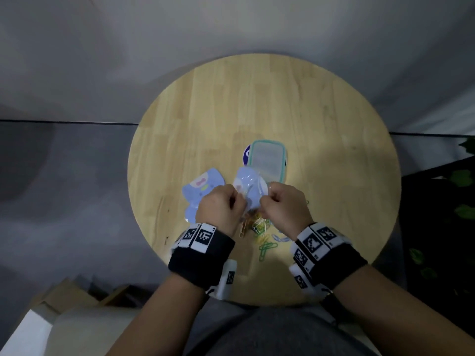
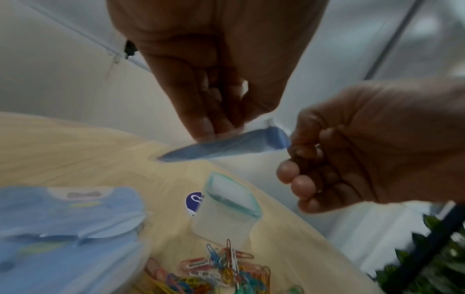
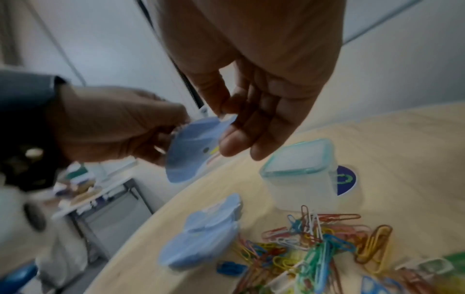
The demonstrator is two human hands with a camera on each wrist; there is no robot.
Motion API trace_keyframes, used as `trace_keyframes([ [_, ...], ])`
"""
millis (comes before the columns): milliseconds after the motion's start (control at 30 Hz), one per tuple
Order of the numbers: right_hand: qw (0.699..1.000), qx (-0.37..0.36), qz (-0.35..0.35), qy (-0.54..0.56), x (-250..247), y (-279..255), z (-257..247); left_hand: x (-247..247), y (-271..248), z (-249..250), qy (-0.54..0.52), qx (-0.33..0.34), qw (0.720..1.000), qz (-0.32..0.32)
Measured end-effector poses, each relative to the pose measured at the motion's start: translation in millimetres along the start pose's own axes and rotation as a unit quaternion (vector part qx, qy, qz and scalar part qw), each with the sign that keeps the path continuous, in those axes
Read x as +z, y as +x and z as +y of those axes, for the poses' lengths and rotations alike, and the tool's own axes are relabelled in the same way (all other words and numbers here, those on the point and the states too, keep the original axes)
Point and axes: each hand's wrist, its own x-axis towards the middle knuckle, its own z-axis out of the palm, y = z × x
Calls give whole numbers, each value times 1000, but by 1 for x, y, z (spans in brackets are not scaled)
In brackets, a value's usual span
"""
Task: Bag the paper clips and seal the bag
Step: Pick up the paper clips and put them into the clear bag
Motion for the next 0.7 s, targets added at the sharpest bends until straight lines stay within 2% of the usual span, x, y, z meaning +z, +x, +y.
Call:
trace_keyframes([
  [133,998,-42,43,-30,4,-4,-1,9,-9,10,5,47,999,5],
  [233,986,-139,27,-88,5,-8,0,14,-11,10,-12,32,999,33],
  [300,976,-170,10,-137,5,-12,1,12,-11,9,-19,41,997,60],
  [367,990,-112,-13,-90,8,-9,0,10,-15,8,-30,90,994,48],
  [400,998,-45,-39,5,9,-7,-2,10,-18,7,-36,121,991,33],
  [433,989,25,-74,129,11,-5,-5,12,-21,5,-36,146,988,20],
  [500,936,127,-135,298,11,-4,-7,14,-26,0,-31,171,985,-3],
  [567,932,125,-144,308,11,-4,-4,15,-31,-2,-9,183,983,-16],
  [700,967,29,-126,221,12,2,7,13,-34,-10,130,213,968,-43],
])
